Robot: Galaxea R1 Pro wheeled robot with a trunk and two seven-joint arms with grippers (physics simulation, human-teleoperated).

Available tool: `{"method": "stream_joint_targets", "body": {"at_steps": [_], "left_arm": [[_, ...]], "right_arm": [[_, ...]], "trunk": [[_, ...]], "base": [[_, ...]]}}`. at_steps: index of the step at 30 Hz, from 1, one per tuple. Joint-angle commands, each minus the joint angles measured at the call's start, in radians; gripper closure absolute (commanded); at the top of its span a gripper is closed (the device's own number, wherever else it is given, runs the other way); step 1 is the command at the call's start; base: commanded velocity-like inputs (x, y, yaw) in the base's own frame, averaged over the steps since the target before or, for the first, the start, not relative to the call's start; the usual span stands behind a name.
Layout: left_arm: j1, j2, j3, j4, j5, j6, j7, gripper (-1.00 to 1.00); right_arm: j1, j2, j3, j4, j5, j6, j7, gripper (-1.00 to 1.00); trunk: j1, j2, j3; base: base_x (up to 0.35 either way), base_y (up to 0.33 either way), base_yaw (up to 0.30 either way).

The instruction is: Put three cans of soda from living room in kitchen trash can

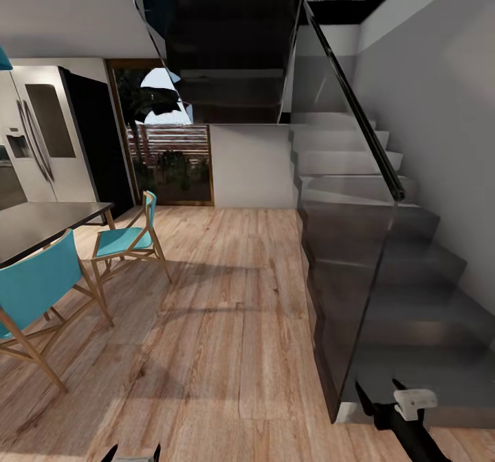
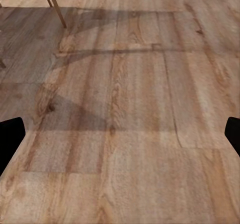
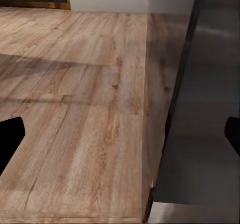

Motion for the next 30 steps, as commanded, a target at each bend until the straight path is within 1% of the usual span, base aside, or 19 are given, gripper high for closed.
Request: {"method": "stream_joint_targets", "body": {"at_steps": [1,11,20,25,26,30], "left_arm": [[-0.001,-0.001,0.0,0.002,-0.002,-0.002,0.001,-1.0],[-0.001,-0.001,-0.001,0.004,-0.005,-0.003,0.001,-1.0],[-0.001,-0.001,-0.003,0.004,-0.006,-0.003,0.001,-1.0],[-0.001,-0.001,-0.002,0.004,-0.007,-0.003,0.001,-1.0],[0.0,-0.001,-0.002,0.004,-0.007,-0.003,0.001,-1.0],[0.0,-0.001,-0.002,0.004,-0.006,-0.003,0.001,-1.0]], "right_arm": [[0.0,0.0,0.001,0.039,-0.001,0.0,-0.001,-1.0],[0.0,0.002,0.003,0.073,-0.003,-0.001,-0.001,-1.0],[0.0,0.002,0.03,0.093,-0.001,-0.002,-0.004,-1.0],[0.0,0.002,0.037,0.102,0.001,-0.002,-0.01,-1.0],[-0.001,0.001,0.05,0.119,0.002,-0.003,-0.017,-1.0],[-0.001,0.002,0.054,0.123,0.001,-0.012,-0.019,-1.0]], "trunk": [[0.0,0.0,0.0],[0.0,0.0,0.0],[0.0,0.0,0.0],[0.0,0.0,0.0],[0.0,0.0,0.0],[0.0,0.0,0.0]], "base": [[0.0,0.0,0.0],[0.0,0.0,0.0],[0.0,0.0,0.0],[0.0,0.0,0.0],[0.0,0.0,0.0],[0.0,0.0,0.0]]}}
